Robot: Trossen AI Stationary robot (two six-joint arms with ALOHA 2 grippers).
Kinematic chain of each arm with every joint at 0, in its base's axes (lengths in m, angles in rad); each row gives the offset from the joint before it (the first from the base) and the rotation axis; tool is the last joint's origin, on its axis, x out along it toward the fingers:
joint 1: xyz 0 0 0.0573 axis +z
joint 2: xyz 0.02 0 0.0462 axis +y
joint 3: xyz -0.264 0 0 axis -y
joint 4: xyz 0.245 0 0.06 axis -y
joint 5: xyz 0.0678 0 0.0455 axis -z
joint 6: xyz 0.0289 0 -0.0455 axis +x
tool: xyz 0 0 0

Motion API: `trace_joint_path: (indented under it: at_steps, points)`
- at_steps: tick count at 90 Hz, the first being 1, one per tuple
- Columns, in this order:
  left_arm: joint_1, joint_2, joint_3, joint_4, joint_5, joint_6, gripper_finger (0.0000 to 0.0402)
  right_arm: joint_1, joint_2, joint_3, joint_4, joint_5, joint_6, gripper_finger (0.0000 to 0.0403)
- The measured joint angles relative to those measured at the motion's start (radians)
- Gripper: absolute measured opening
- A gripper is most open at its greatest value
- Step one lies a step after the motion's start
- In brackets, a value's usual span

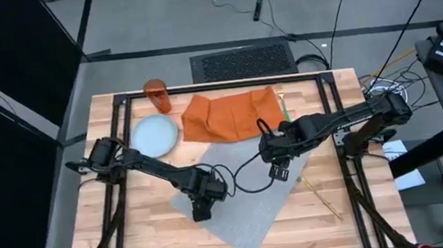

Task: Set table place
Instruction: Move the grey placemat

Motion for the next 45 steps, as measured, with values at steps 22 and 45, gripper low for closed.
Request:
trace_joint_path:
  at_steps: [22, 45]
  points:
    - [-0.002, 0.002, -0.006, -0.015, -0.019, 0.109, 0.0002, -0.001, -0.036, 0.000, -0.044, 0.041, 0.017, 0.0102]
    - [-0.004, 0.002, -0.008, -0.065, -0.029, 0.144, 0.0000, -0.027, -0.032, -0.042, -0.127, 0.054, 0.105, 0.0102]
